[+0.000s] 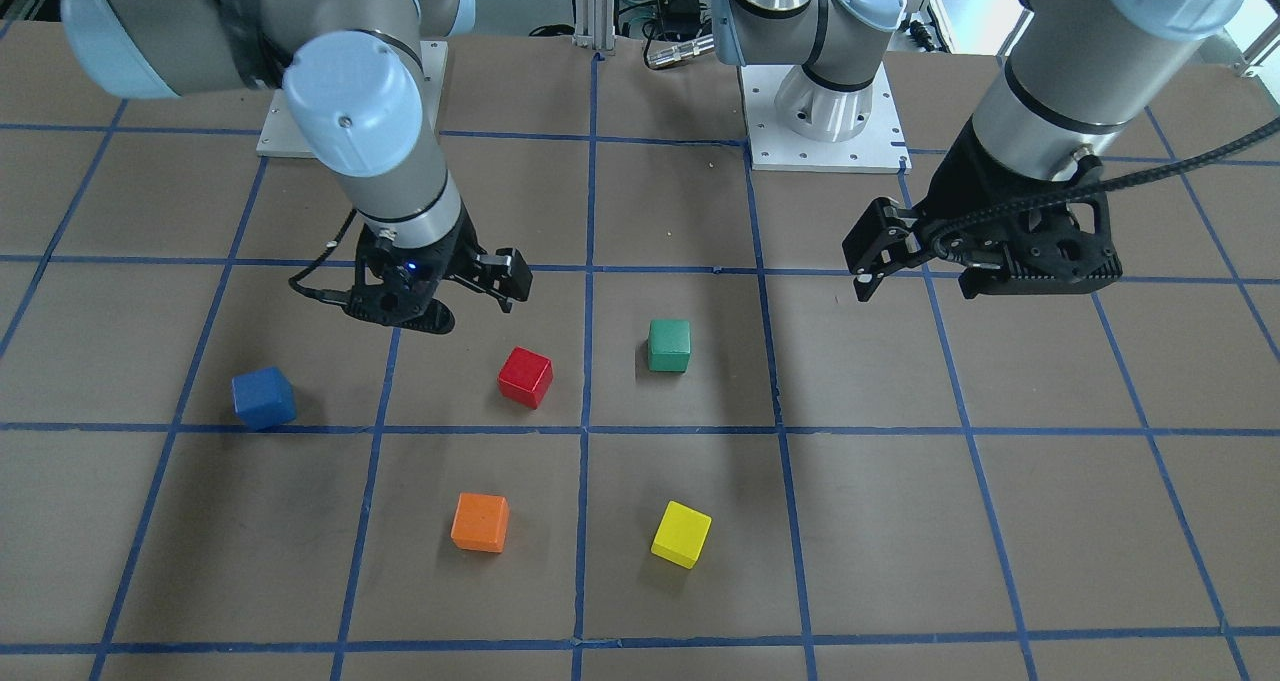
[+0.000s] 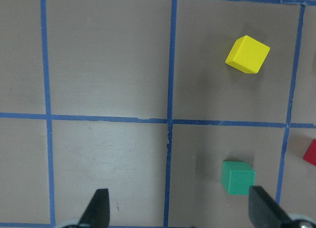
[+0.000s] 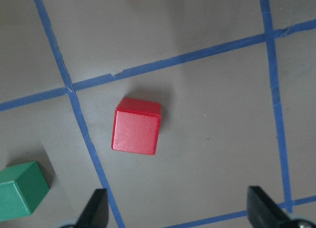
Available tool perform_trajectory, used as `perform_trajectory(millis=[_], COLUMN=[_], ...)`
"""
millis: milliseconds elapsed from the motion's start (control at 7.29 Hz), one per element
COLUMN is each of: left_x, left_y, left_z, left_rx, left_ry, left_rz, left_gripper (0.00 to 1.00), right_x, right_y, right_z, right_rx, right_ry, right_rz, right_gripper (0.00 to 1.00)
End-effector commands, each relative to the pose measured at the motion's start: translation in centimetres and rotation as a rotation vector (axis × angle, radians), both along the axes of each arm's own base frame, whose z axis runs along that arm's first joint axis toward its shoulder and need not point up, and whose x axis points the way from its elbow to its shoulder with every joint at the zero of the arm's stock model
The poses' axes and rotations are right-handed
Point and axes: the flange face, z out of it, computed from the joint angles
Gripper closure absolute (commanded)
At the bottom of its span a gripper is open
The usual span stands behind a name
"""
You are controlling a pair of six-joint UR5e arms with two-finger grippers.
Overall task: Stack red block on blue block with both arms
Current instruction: 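Raise the left gripper away while the right gripper moves toward the red cube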
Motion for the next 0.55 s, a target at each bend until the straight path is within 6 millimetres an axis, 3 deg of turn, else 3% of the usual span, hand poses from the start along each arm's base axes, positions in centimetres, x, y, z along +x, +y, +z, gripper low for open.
perform_trajectory(millis=[0, 137, 412], left_x=[0.2, 0.2, 0.1], left_y=[1.0, 1.5, 1.8], left_z=[-0.3, -0.4, -0.4], left_rx=[0.009, 0.01, 0.009], left_ry=[-0.002, -0.001, -0.003], left_rz=[-0.028, -0.057, -0.064], left_gripper=[0.0, 0.0, 0.0], right_x=[3.0, 3.0, 3.0], right_y=[-0.8, -0.6, -1.0], right_z=[-4.7, -5.5, -9.9], right_rx=[-0.002, 0.0, -0.066], right_ry=[0.022, 0.026, 0.011], right_rz=[-0.136, -0.136, -0.14], right_gripper=[0.0, 0.0, 0.0])
